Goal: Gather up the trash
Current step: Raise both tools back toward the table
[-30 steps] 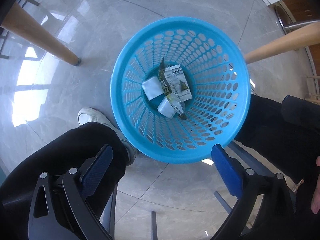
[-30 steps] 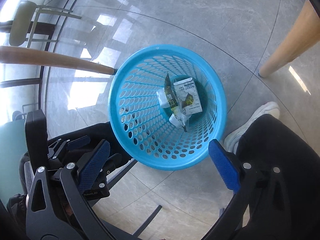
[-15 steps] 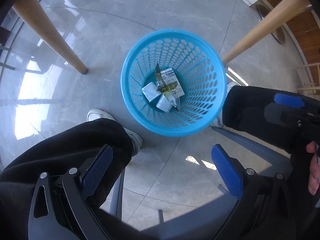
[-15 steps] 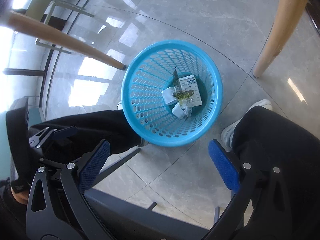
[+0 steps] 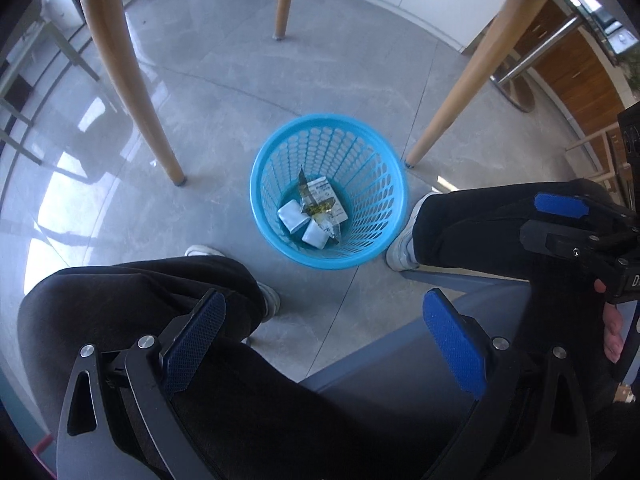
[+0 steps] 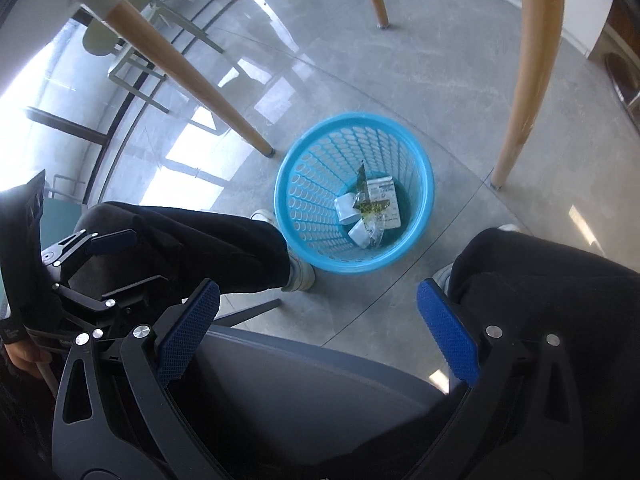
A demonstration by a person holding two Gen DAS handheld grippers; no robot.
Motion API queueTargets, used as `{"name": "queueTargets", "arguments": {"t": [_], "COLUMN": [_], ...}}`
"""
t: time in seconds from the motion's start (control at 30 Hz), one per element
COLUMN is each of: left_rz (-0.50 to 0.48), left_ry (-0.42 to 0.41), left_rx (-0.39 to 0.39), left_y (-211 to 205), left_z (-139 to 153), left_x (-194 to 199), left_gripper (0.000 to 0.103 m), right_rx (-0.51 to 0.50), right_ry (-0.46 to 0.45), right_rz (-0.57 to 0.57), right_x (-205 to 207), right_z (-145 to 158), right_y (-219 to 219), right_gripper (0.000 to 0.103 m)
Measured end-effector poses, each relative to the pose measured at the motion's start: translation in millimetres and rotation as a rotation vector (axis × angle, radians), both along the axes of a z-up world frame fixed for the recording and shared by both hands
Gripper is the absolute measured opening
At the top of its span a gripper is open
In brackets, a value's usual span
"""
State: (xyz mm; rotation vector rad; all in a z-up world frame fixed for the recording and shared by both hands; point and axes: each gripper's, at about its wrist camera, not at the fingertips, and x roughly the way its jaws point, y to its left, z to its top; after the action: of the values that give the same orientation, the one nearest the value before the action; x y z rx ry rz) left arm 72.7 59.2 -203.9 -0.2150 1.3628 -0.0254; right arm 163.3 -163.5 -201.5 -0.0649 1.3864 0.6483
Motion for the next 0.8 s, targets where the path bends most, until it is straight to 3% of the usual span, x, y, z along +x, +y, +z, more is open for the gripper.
{"name": "queueTargets", "arguments": {"t": [0.13,0.43,0.8], "left_rz": [-0.003,0.064,0.087], "left_ry": [-0.084,-0.280,-0.460], "left_rx": [0.062,-0.008,0.050], "left_y": [-1,8,4], "left_z": [25,100,178], "left_x": [-13,-39,-41], "left_gripper": [0.097,0.097,0.097], "right_rx": [0.008,0.064,0.221], "right_ry": [-0.113,-0.279,-0.448], "right_rz": [0.016,0.056,0.071], "right_x": [-15,-42,-53], "right_z": [37,118,217], "right_y": [-11,-33,-44], "right_gripper": [0.094,0.094,0.094]}}
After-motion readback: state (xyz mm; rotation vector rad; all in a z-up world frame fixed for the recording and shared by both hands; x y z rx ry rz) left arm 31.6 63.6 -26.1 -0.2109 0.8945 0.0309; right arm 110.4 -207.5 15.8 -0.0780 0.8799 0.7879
